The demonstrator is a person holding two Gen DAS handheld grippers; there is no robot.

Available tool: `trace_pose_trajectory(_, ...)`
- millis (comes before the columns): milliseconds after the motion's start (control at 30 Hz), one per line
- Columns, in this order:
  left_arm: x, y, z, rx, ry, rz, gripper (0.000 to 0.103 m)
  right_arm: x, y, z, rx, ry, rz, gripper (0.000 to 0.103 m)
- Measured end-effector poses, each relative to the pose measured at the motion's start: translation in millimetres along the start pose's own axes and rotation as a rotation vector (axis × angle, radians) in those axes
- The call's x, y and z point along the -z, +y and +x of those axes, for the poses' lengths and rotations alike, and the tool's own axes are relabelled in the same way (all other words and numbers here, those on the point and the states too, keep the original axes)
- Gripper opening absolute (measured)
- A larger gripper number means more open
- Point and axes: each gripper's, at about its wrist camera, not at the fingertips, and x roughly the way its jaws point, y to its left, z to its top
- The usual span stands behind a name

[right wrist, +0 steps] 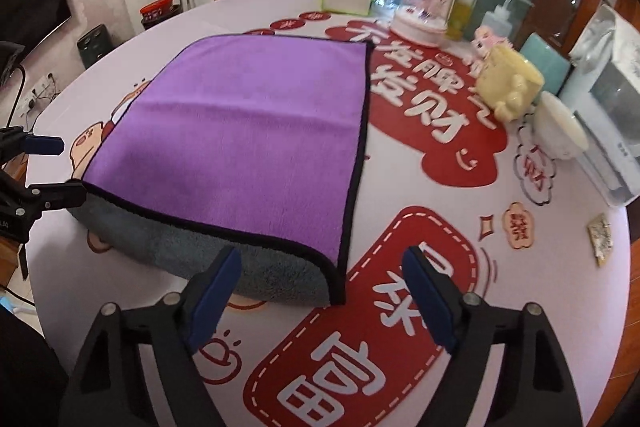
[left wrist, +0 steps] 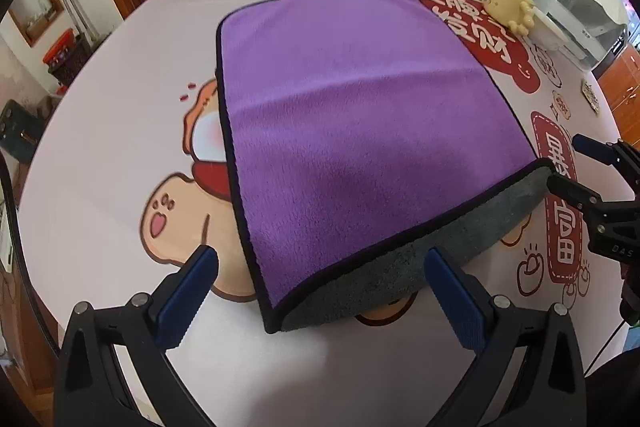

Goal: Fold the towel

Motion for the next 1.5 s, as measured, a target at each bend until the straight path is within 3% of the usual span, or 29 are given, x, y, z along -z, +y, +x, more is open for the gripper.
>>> trace_pose_trajectory(200, 5, 1, 11, 0.024, 0.034, -0.022, 0.094, 3, -1, 10, -0.032, 0.034, 0.004, 0.068)
trace_pose_trajectory(600, 10, 5, 19, 0.059, 0.08, -0.066, 0.056, 8, -1, 13, -0.064, 0.058, 0.005, 0.046)
trace_pose_trajectory(800, 13, 9, 15, 0.072, 0.072, -0.093, 0.037, 9, 1, 10, -0.052, 0.052, 0.004, 0.039)
trace_pose_trajectory(1067, 17, 14, 12, 0.077, 0.07, -0.113, 0.014, 11, -1, 8, -0.021, 0.05, 0.004, 0.02)
trace_pose_trajectory(1300, 18, 17, 8, 0.076, 0.05, -0.106, 0.007, 13, -2, 8, 0.002, 0.052, -0.001, 0.007)
trace_pose_trajectory(1500, 15, 14, 7, 0.071, 0.044, -0.1, 0.005, 13, -2, 8, 0.018, 0.05, -0.007, 0.005)
